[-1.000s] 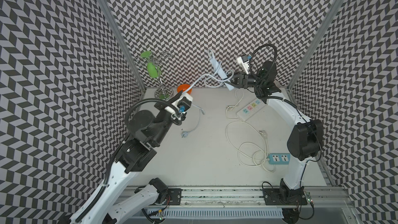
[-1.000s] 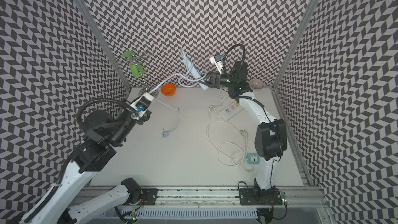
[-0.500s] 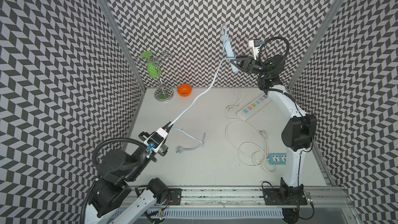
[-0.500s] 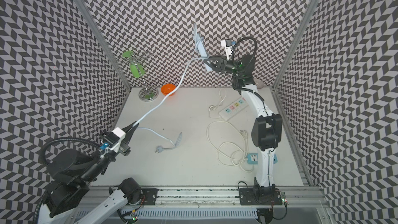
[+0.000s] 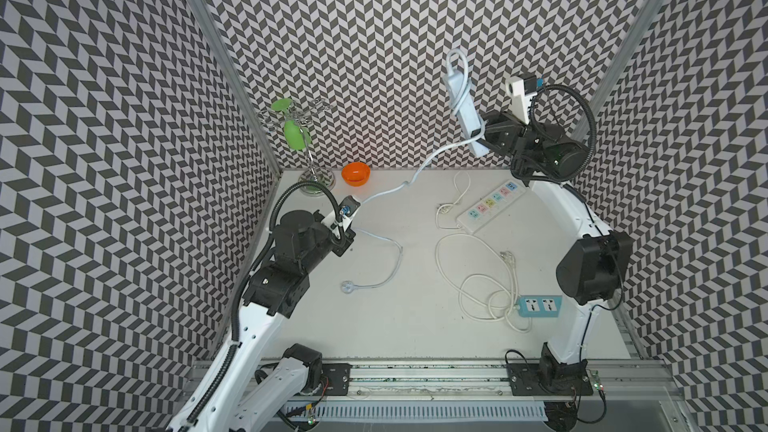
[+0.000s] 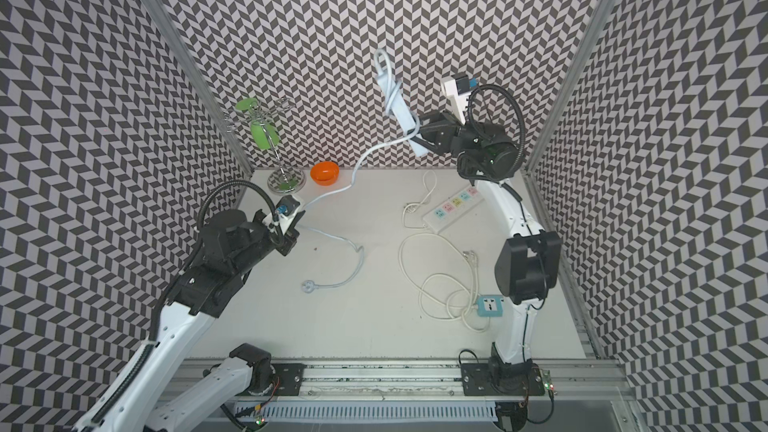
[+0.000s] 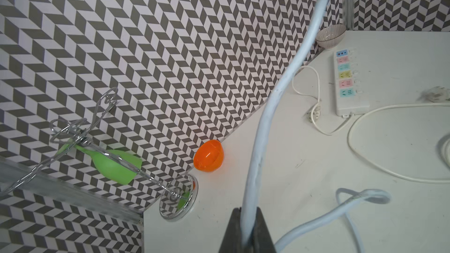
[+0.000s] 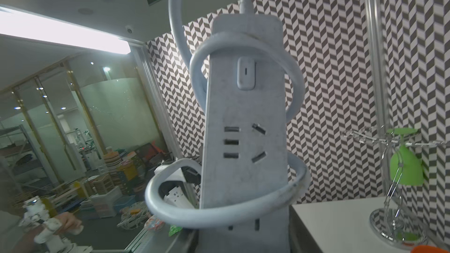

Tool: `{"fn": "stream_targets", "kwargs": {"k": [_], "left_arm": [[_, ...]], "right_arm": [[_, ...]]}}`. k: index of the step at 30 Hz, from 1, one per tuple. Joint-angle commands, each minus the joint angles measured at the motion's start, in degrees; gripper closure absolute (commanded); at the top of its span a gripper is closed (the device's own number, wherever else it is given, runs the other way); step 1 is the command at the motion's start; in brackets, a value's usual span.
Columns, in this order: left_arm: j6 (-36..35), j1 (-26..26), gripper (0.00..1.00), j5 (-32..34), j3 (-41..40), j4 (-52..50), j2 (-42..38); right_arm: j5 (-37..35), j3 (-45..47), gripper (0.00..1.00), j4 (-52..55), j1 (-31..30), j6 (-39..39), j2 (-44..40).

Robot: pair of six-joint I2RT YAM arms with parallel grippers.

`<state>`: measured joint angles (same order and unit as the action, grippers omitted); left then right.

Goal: Wrap the cord around the power strip
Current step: Wrap the power cord around the power strip.

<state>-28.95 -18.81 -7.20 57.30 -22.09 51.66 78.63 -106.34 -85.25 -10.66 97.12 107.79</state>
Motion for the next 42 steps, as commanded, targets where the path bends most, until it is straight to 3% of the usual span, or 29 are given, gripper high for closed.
{"fn": "stream_targets", "kwargs": {"k": [1,6,11,18,24,29,37,42], "left_arm": [[-0.35,2.40,1.00,-5.81,6.95,3.04,6.52],[1.41,6.72,1.00,-15.20,17.48,-1.43,17.98],[3.14,10.55,1.00,-28.93,21.34,-4.02,25.97],[7.87,14.07,1.00,-33.07,32.23,-6.96,38.68],[9.60,14.59,1.00,-19.55,50.64,-13.52,51.61],[13.50,14.60,1.00,-13.27,60.61,-10.43,55.20],[13.57,14.22,1.00,-5.22,59.68,-1.50,49.56],[6.32,12.07,1.00,0.48,58.61,-0.28,46.32]], "right_arm": [[5.76,3.03,1.00,-22.61,-2.21,1.85,-7.44],[11.29,2.20,1.00,-19.52,-5.34,-0.22,-9.60],[15.11,-0.20,1.00,-18.83,-8.41,-0.02,-9.95],[18.03,6.03,1.00,-10.51,-12.56,-7.39,-12.96],[18.05,11.70,1.00,0.15,-15.36,-17.13,-15.06],[18.09,12.10,1.00,1.66,-16.98,-17.84,-12.48],[18.03,10.20,1.00,7.39,-18.76,-21.10,-5.17],[18.01,9.02,1.00,6.24,-19.44,-18.87,0.65]]}}
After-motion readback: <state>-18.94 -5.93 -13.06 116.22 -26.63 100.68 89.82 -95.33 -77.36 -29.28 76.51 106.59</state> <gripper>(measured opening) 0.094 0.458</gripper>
